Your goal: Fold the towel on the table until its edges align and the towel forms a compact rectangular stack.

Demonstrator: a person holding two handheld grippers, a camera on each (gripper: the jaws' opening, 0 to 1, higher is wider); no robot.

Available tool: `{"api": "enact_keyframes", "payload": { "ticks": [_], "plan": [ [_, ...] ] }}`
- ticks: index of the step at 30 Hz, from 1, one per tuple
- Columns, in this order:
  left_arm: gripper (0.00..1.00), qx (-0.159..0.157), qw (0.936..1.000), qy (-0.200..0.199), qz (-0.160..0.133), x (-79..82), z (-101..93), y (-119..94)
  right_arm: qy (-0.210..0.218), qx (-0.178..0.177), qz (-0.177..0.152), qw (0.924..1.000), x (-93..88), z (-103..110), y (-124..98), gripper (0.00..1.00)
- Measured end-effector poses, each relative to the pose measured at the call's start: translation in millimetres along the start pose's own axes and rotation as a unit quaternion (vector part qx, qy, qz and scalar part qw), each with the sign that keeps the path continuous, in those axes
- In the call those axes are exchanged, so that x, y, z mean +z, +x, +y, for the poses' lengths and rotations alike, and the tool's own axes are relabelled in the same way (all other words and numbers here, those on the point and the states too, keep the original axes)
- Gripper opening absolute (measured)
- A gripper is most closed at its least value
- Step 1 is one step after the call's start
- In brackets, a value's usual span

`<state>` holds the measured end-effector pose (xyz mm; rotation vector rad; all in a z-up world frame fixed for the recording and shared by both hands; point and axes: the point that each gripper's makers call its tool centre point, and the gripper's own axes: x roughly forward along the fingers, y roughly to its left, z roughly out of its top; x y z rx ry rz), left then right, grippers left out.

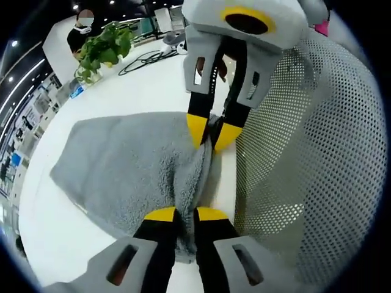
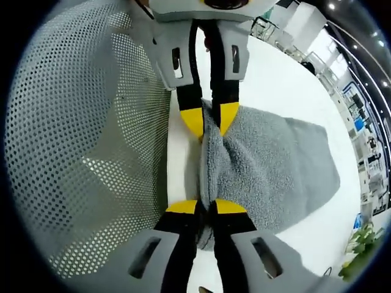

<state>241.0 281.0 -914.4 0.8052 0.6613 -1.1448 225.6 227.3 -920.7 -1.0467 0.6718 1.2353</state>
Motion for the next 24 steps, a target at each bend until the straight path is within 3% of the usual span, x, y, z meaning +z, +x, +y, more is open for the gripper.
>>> {"api": "enact_keyframes", "payload": {
  "ticks": [6,10,15,24],
  "plan": [
    [0.09,0.003,1.0,-0.003,-0.005,1.7,1.0,-2,0.028,-0.001,-0.01,0.9996,-0.3,-4,-1,0.05],
    [0.08,0.001,0.9997,-0.024,0.001,2.0,2.0,-3,0.019,-0.008,-0.017,0.9997,1.4,-3,-3,0.04],
    [0.07,0.013,0.9996,-0.023,-0.008,4.3,4.9,-8,0.009,-0.028,-0.023,0.9993,7.1,-9,-13,0.04],
    [0.07,0.037,0.9976,-0.048,-0.034,16.8,25.2,-25,0.035,-0.082,-0.063,0.994,22.2,-40,-37,0.03]
  ]
}}
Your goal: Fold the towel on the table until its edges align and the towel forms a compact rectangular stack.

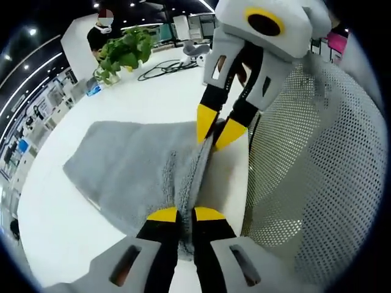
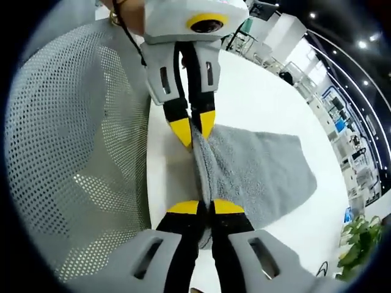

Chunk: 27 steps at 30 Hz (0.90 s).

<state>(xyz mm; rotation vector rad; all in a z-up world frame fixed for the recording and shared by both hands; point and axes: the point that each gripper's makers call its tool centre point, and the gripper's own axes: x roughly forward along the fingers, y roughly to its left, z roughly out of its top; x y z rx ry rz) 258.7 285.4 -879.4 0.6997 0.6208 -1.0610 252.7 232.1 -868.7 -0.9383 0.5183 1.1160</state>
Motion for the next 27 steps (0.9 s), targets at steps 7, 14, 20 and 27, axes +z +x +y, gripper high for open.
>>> {"api": "enact_keyframes", "payload": {
  "ticks": [7,14,20,27],
  "plan": [
    [0.07,0.03,0.9993,-0.003,-0.022,18.4,19.4,-13,0.017,-0.027,-0.018,0.9993,10.8,-25,-12,0.03],
    [0.07,0.05,0.9982,0.005,-0.032,30.7,35.2,-20,0.007,-0.04,-0.022,0.9989,21.5,-44,-22,0.03],
    [0.07,0.053,0.998,0.005,-0.035,35.0,39.6,-26,0.017,-0.024,-0.021,0.9994,28.2,-43,-27,0.03],
    [0.07,0.045,0.9983,0.01,-0.036,36.1,30.7,-31,0.019,-0.013,-0.019,0.9996,23.4,-39,-29,0.04]
  ]
}}
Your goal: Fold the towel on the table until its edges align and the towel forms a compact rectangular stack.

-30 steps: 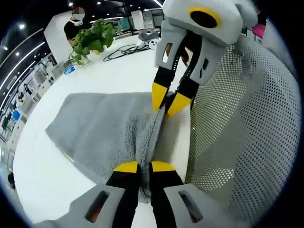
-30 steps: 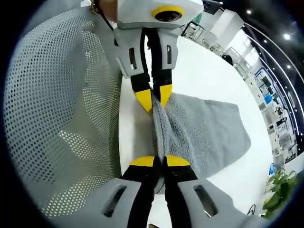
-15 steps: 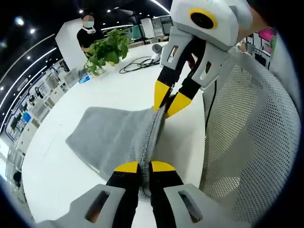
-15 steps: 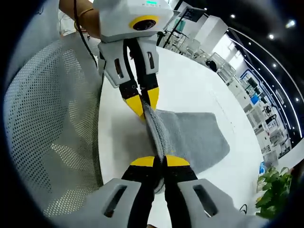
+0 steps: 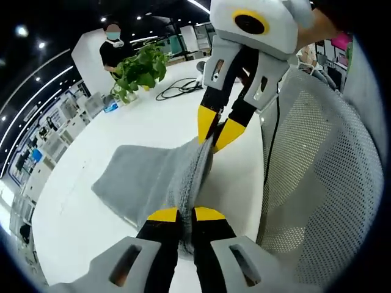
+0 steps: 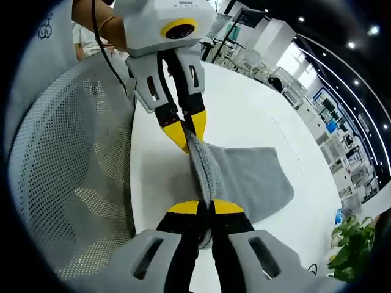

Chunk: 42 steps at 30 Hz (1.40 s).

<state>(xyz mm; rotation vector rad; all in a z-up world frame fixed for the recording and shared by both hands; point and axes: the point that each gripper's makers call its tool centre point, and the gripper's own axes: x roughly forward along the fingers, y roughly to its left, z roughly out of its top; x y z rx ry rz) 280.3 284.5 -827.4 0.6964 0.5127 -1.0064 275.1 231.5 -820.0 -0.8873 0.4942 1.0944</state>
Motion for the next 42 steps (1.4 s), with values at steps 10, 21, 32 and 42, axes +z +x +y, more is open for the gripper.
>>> {"api": "enact_keyframes", "payload": {
  "ticks": [10,21,32,42],
  "plan": [
    [0.07,-0.006,0.9999,-0.008,-0.008,6.1,-6.3,-17,0.018,0.005,-0.013,0.9997,5.5,8,-11,0.04],
    [0.07,-0.01,0.9993,-0.018,-0.032,27.9,-3.1,-43,0.022,0.015,-0.027,0.9993,25.6,2,-39,0.04],
    [0.07,-0.008,0.9979,-0.029,-0.058,46.2,15.1,-64,0.038,0.022,-0.037,0.9984,48.1,-15,-57,0.04],
    [0.07,0.001,0.9969,-0.032,-0.072,56.4,52.7,-51,0.073,0.002,-0.043,0.9964,49.8,-51,-51,0.04]
  ]
}}
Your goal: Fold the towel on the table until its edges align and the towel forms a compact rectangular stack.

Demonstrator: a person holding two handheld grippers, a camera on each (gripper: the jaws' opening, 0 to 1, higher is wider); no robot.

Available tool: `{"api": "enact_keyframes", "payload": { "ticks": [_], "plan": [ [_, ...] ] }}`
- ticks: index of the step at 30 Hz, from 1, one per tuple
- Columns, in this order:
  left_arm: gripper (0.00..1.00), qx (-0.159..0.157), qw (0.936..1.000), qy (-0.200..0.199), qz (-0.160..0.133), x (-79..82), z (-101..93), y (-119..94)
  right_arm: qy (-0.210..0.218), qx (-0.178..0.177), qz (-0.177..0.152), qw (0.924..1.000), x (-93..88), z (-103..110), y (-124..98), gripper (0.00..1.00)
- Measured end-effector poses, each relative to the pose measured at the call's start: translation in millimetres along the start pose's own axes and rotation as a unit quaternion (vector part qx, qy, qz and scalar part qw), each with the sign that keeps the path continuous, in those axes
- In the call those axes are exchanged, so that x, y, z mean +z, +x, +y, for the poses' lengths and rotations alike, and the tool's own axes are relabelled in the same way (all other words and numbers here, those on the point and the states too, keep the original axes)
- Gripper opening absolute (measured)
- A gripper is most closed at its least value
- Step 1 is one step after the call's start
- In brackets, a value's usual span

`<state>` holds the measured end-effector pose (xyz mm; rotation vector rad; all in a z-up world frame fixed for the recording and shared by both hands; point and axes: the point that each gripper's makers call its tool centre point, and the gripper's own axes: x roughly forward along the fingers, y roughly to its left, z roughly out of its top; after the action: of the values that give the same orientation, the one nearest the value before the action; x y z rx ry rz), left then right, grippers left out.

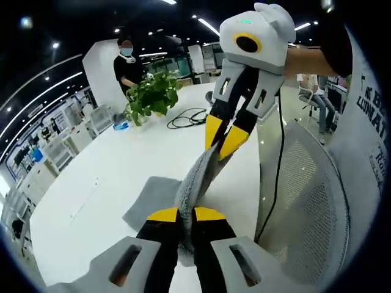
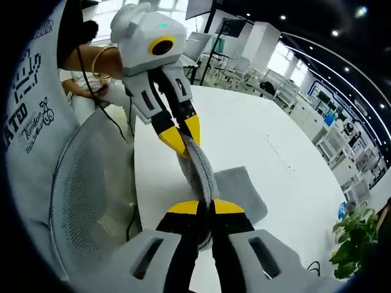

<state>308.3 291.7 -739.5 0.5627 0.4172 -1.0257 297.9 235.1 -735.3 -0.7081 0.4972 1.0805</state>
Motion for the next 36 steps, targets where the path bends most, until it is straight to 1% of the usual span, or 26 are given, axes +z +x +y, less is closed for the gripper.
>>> {"api": "enact_keyframes", "payload": {
  "ticks": [6,10,15,21,28,32,36],
  "plan": [
    [0.07,0.002,0.9999,0.017,0.004,3.9,15.8,12,0.016,-0.007,-0.003,0.9998,-2.0,-19,6,0.04],
    [0.07,0.0,0.9998,0.016,0.006,3.8,28.7,23,0.026,-0.011,0.0,0.9996,-5.2,-35,14,0.04],
    [0.07,0.004,0.9999,0.002,0.012,-5.0,44.9,42,0.038,-0.01,0.003,0.9992,-13.0,-50,29,0.04],
    [0.07,0.009,0.9997,-0.012,0.018,-11.4,59.0,58,0.044,-0.007,0.009,0.9989,-20.1,-68,43,0.04],
    [0.08,0.013,0.9993,-0.021,0.028,-24.5,74.3,76,0.054,0.002,0.014,0.9984,-26.2,-82,61,0.04],
    [0.08,0.018,0.999,-0.032,0.026,-28.9,83.6,84,0.051,0.008,0.016,0.9985,-28.1,-89,68,0.04],
    [0.08,0.019,0.9986,-0.039,0.029,-34.8,90.4,94,0.061,0.013,0.019,0.9979,-35.8,-100,80,0.04]
  ]
}}
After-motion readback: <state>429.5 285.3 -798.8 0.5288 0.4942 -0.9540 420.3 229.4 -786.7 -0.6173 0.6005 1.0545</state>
